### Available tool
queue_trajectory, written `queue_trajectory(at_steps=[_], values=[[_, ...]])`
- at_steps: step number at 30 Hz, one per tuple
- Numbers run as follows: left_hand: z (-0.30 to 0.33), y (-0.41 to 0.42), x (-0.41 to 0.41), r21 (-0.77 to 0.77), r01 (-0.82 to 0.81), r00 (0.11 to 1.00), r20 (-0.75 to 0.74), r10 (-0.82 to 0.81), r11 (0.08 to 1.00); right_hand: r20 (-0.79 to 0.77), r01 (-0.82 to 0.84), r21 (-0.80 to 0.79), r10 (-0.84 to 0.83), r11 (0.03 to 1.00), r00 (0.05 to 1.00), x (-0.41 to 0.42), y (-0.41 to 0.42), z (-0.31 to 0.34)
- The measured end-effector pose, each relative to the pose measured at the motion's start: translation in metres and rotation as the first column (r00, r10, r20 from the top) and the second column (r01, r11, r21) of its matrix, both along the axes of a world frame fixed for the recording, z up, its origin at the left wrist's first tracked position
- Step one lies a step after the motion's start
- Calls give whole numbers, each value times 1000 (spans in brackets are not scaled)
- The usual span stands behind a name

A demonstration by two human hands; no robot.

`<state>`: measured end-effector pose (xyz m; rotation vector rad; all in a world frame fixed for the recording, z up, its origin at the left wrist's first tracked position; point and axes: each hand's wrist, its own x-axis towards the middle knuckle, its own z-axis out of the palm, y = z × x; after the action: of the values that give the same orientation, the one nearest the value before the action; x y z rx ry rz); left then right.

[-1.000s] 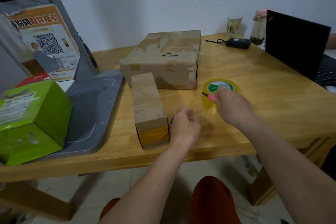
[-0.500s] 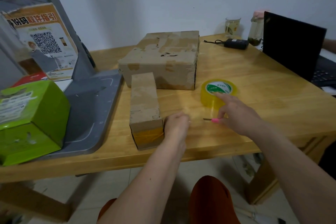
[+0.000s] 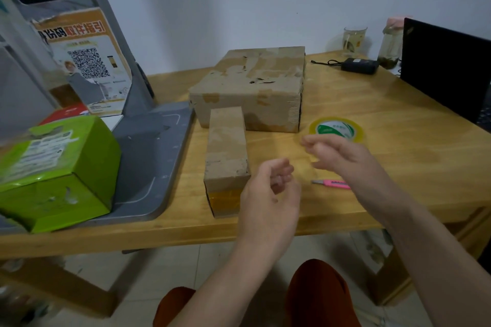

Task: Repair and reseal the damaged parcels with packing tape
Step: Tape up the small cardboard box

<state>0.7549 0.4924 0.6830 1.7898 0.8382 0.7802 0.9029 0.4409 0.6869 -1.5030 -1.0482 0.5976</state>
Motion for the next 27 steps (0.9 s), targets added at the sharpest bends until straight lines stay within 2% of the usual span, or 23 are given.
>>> queue_trajectory(at_steps=[5,9,14,21,24,27], values=[[3,-4,-39,-17,19,999,35,-19,1000,26,45,138,-49,989,998,-34,5,-4],[5,5,-64,-52,-17,994,103,22,999,112,23,222,-49,975,992,-63,11,-6],[9,21,-81,7,-98,987,129,96,995,224,55,276,-119,960,967,-82,24,-10],[18,33,-88,66,-159,968,207,142,985,459,106,526,-386,844,800,-109,41,-11],[23,38,-89,93,-165,970,195,145,982,430,106,571,-407,814,806,-113,48,-9],[30,51,-91,40,-110,979,176,101,993,367,142,582,-415,801,833,-113,54,-6]])
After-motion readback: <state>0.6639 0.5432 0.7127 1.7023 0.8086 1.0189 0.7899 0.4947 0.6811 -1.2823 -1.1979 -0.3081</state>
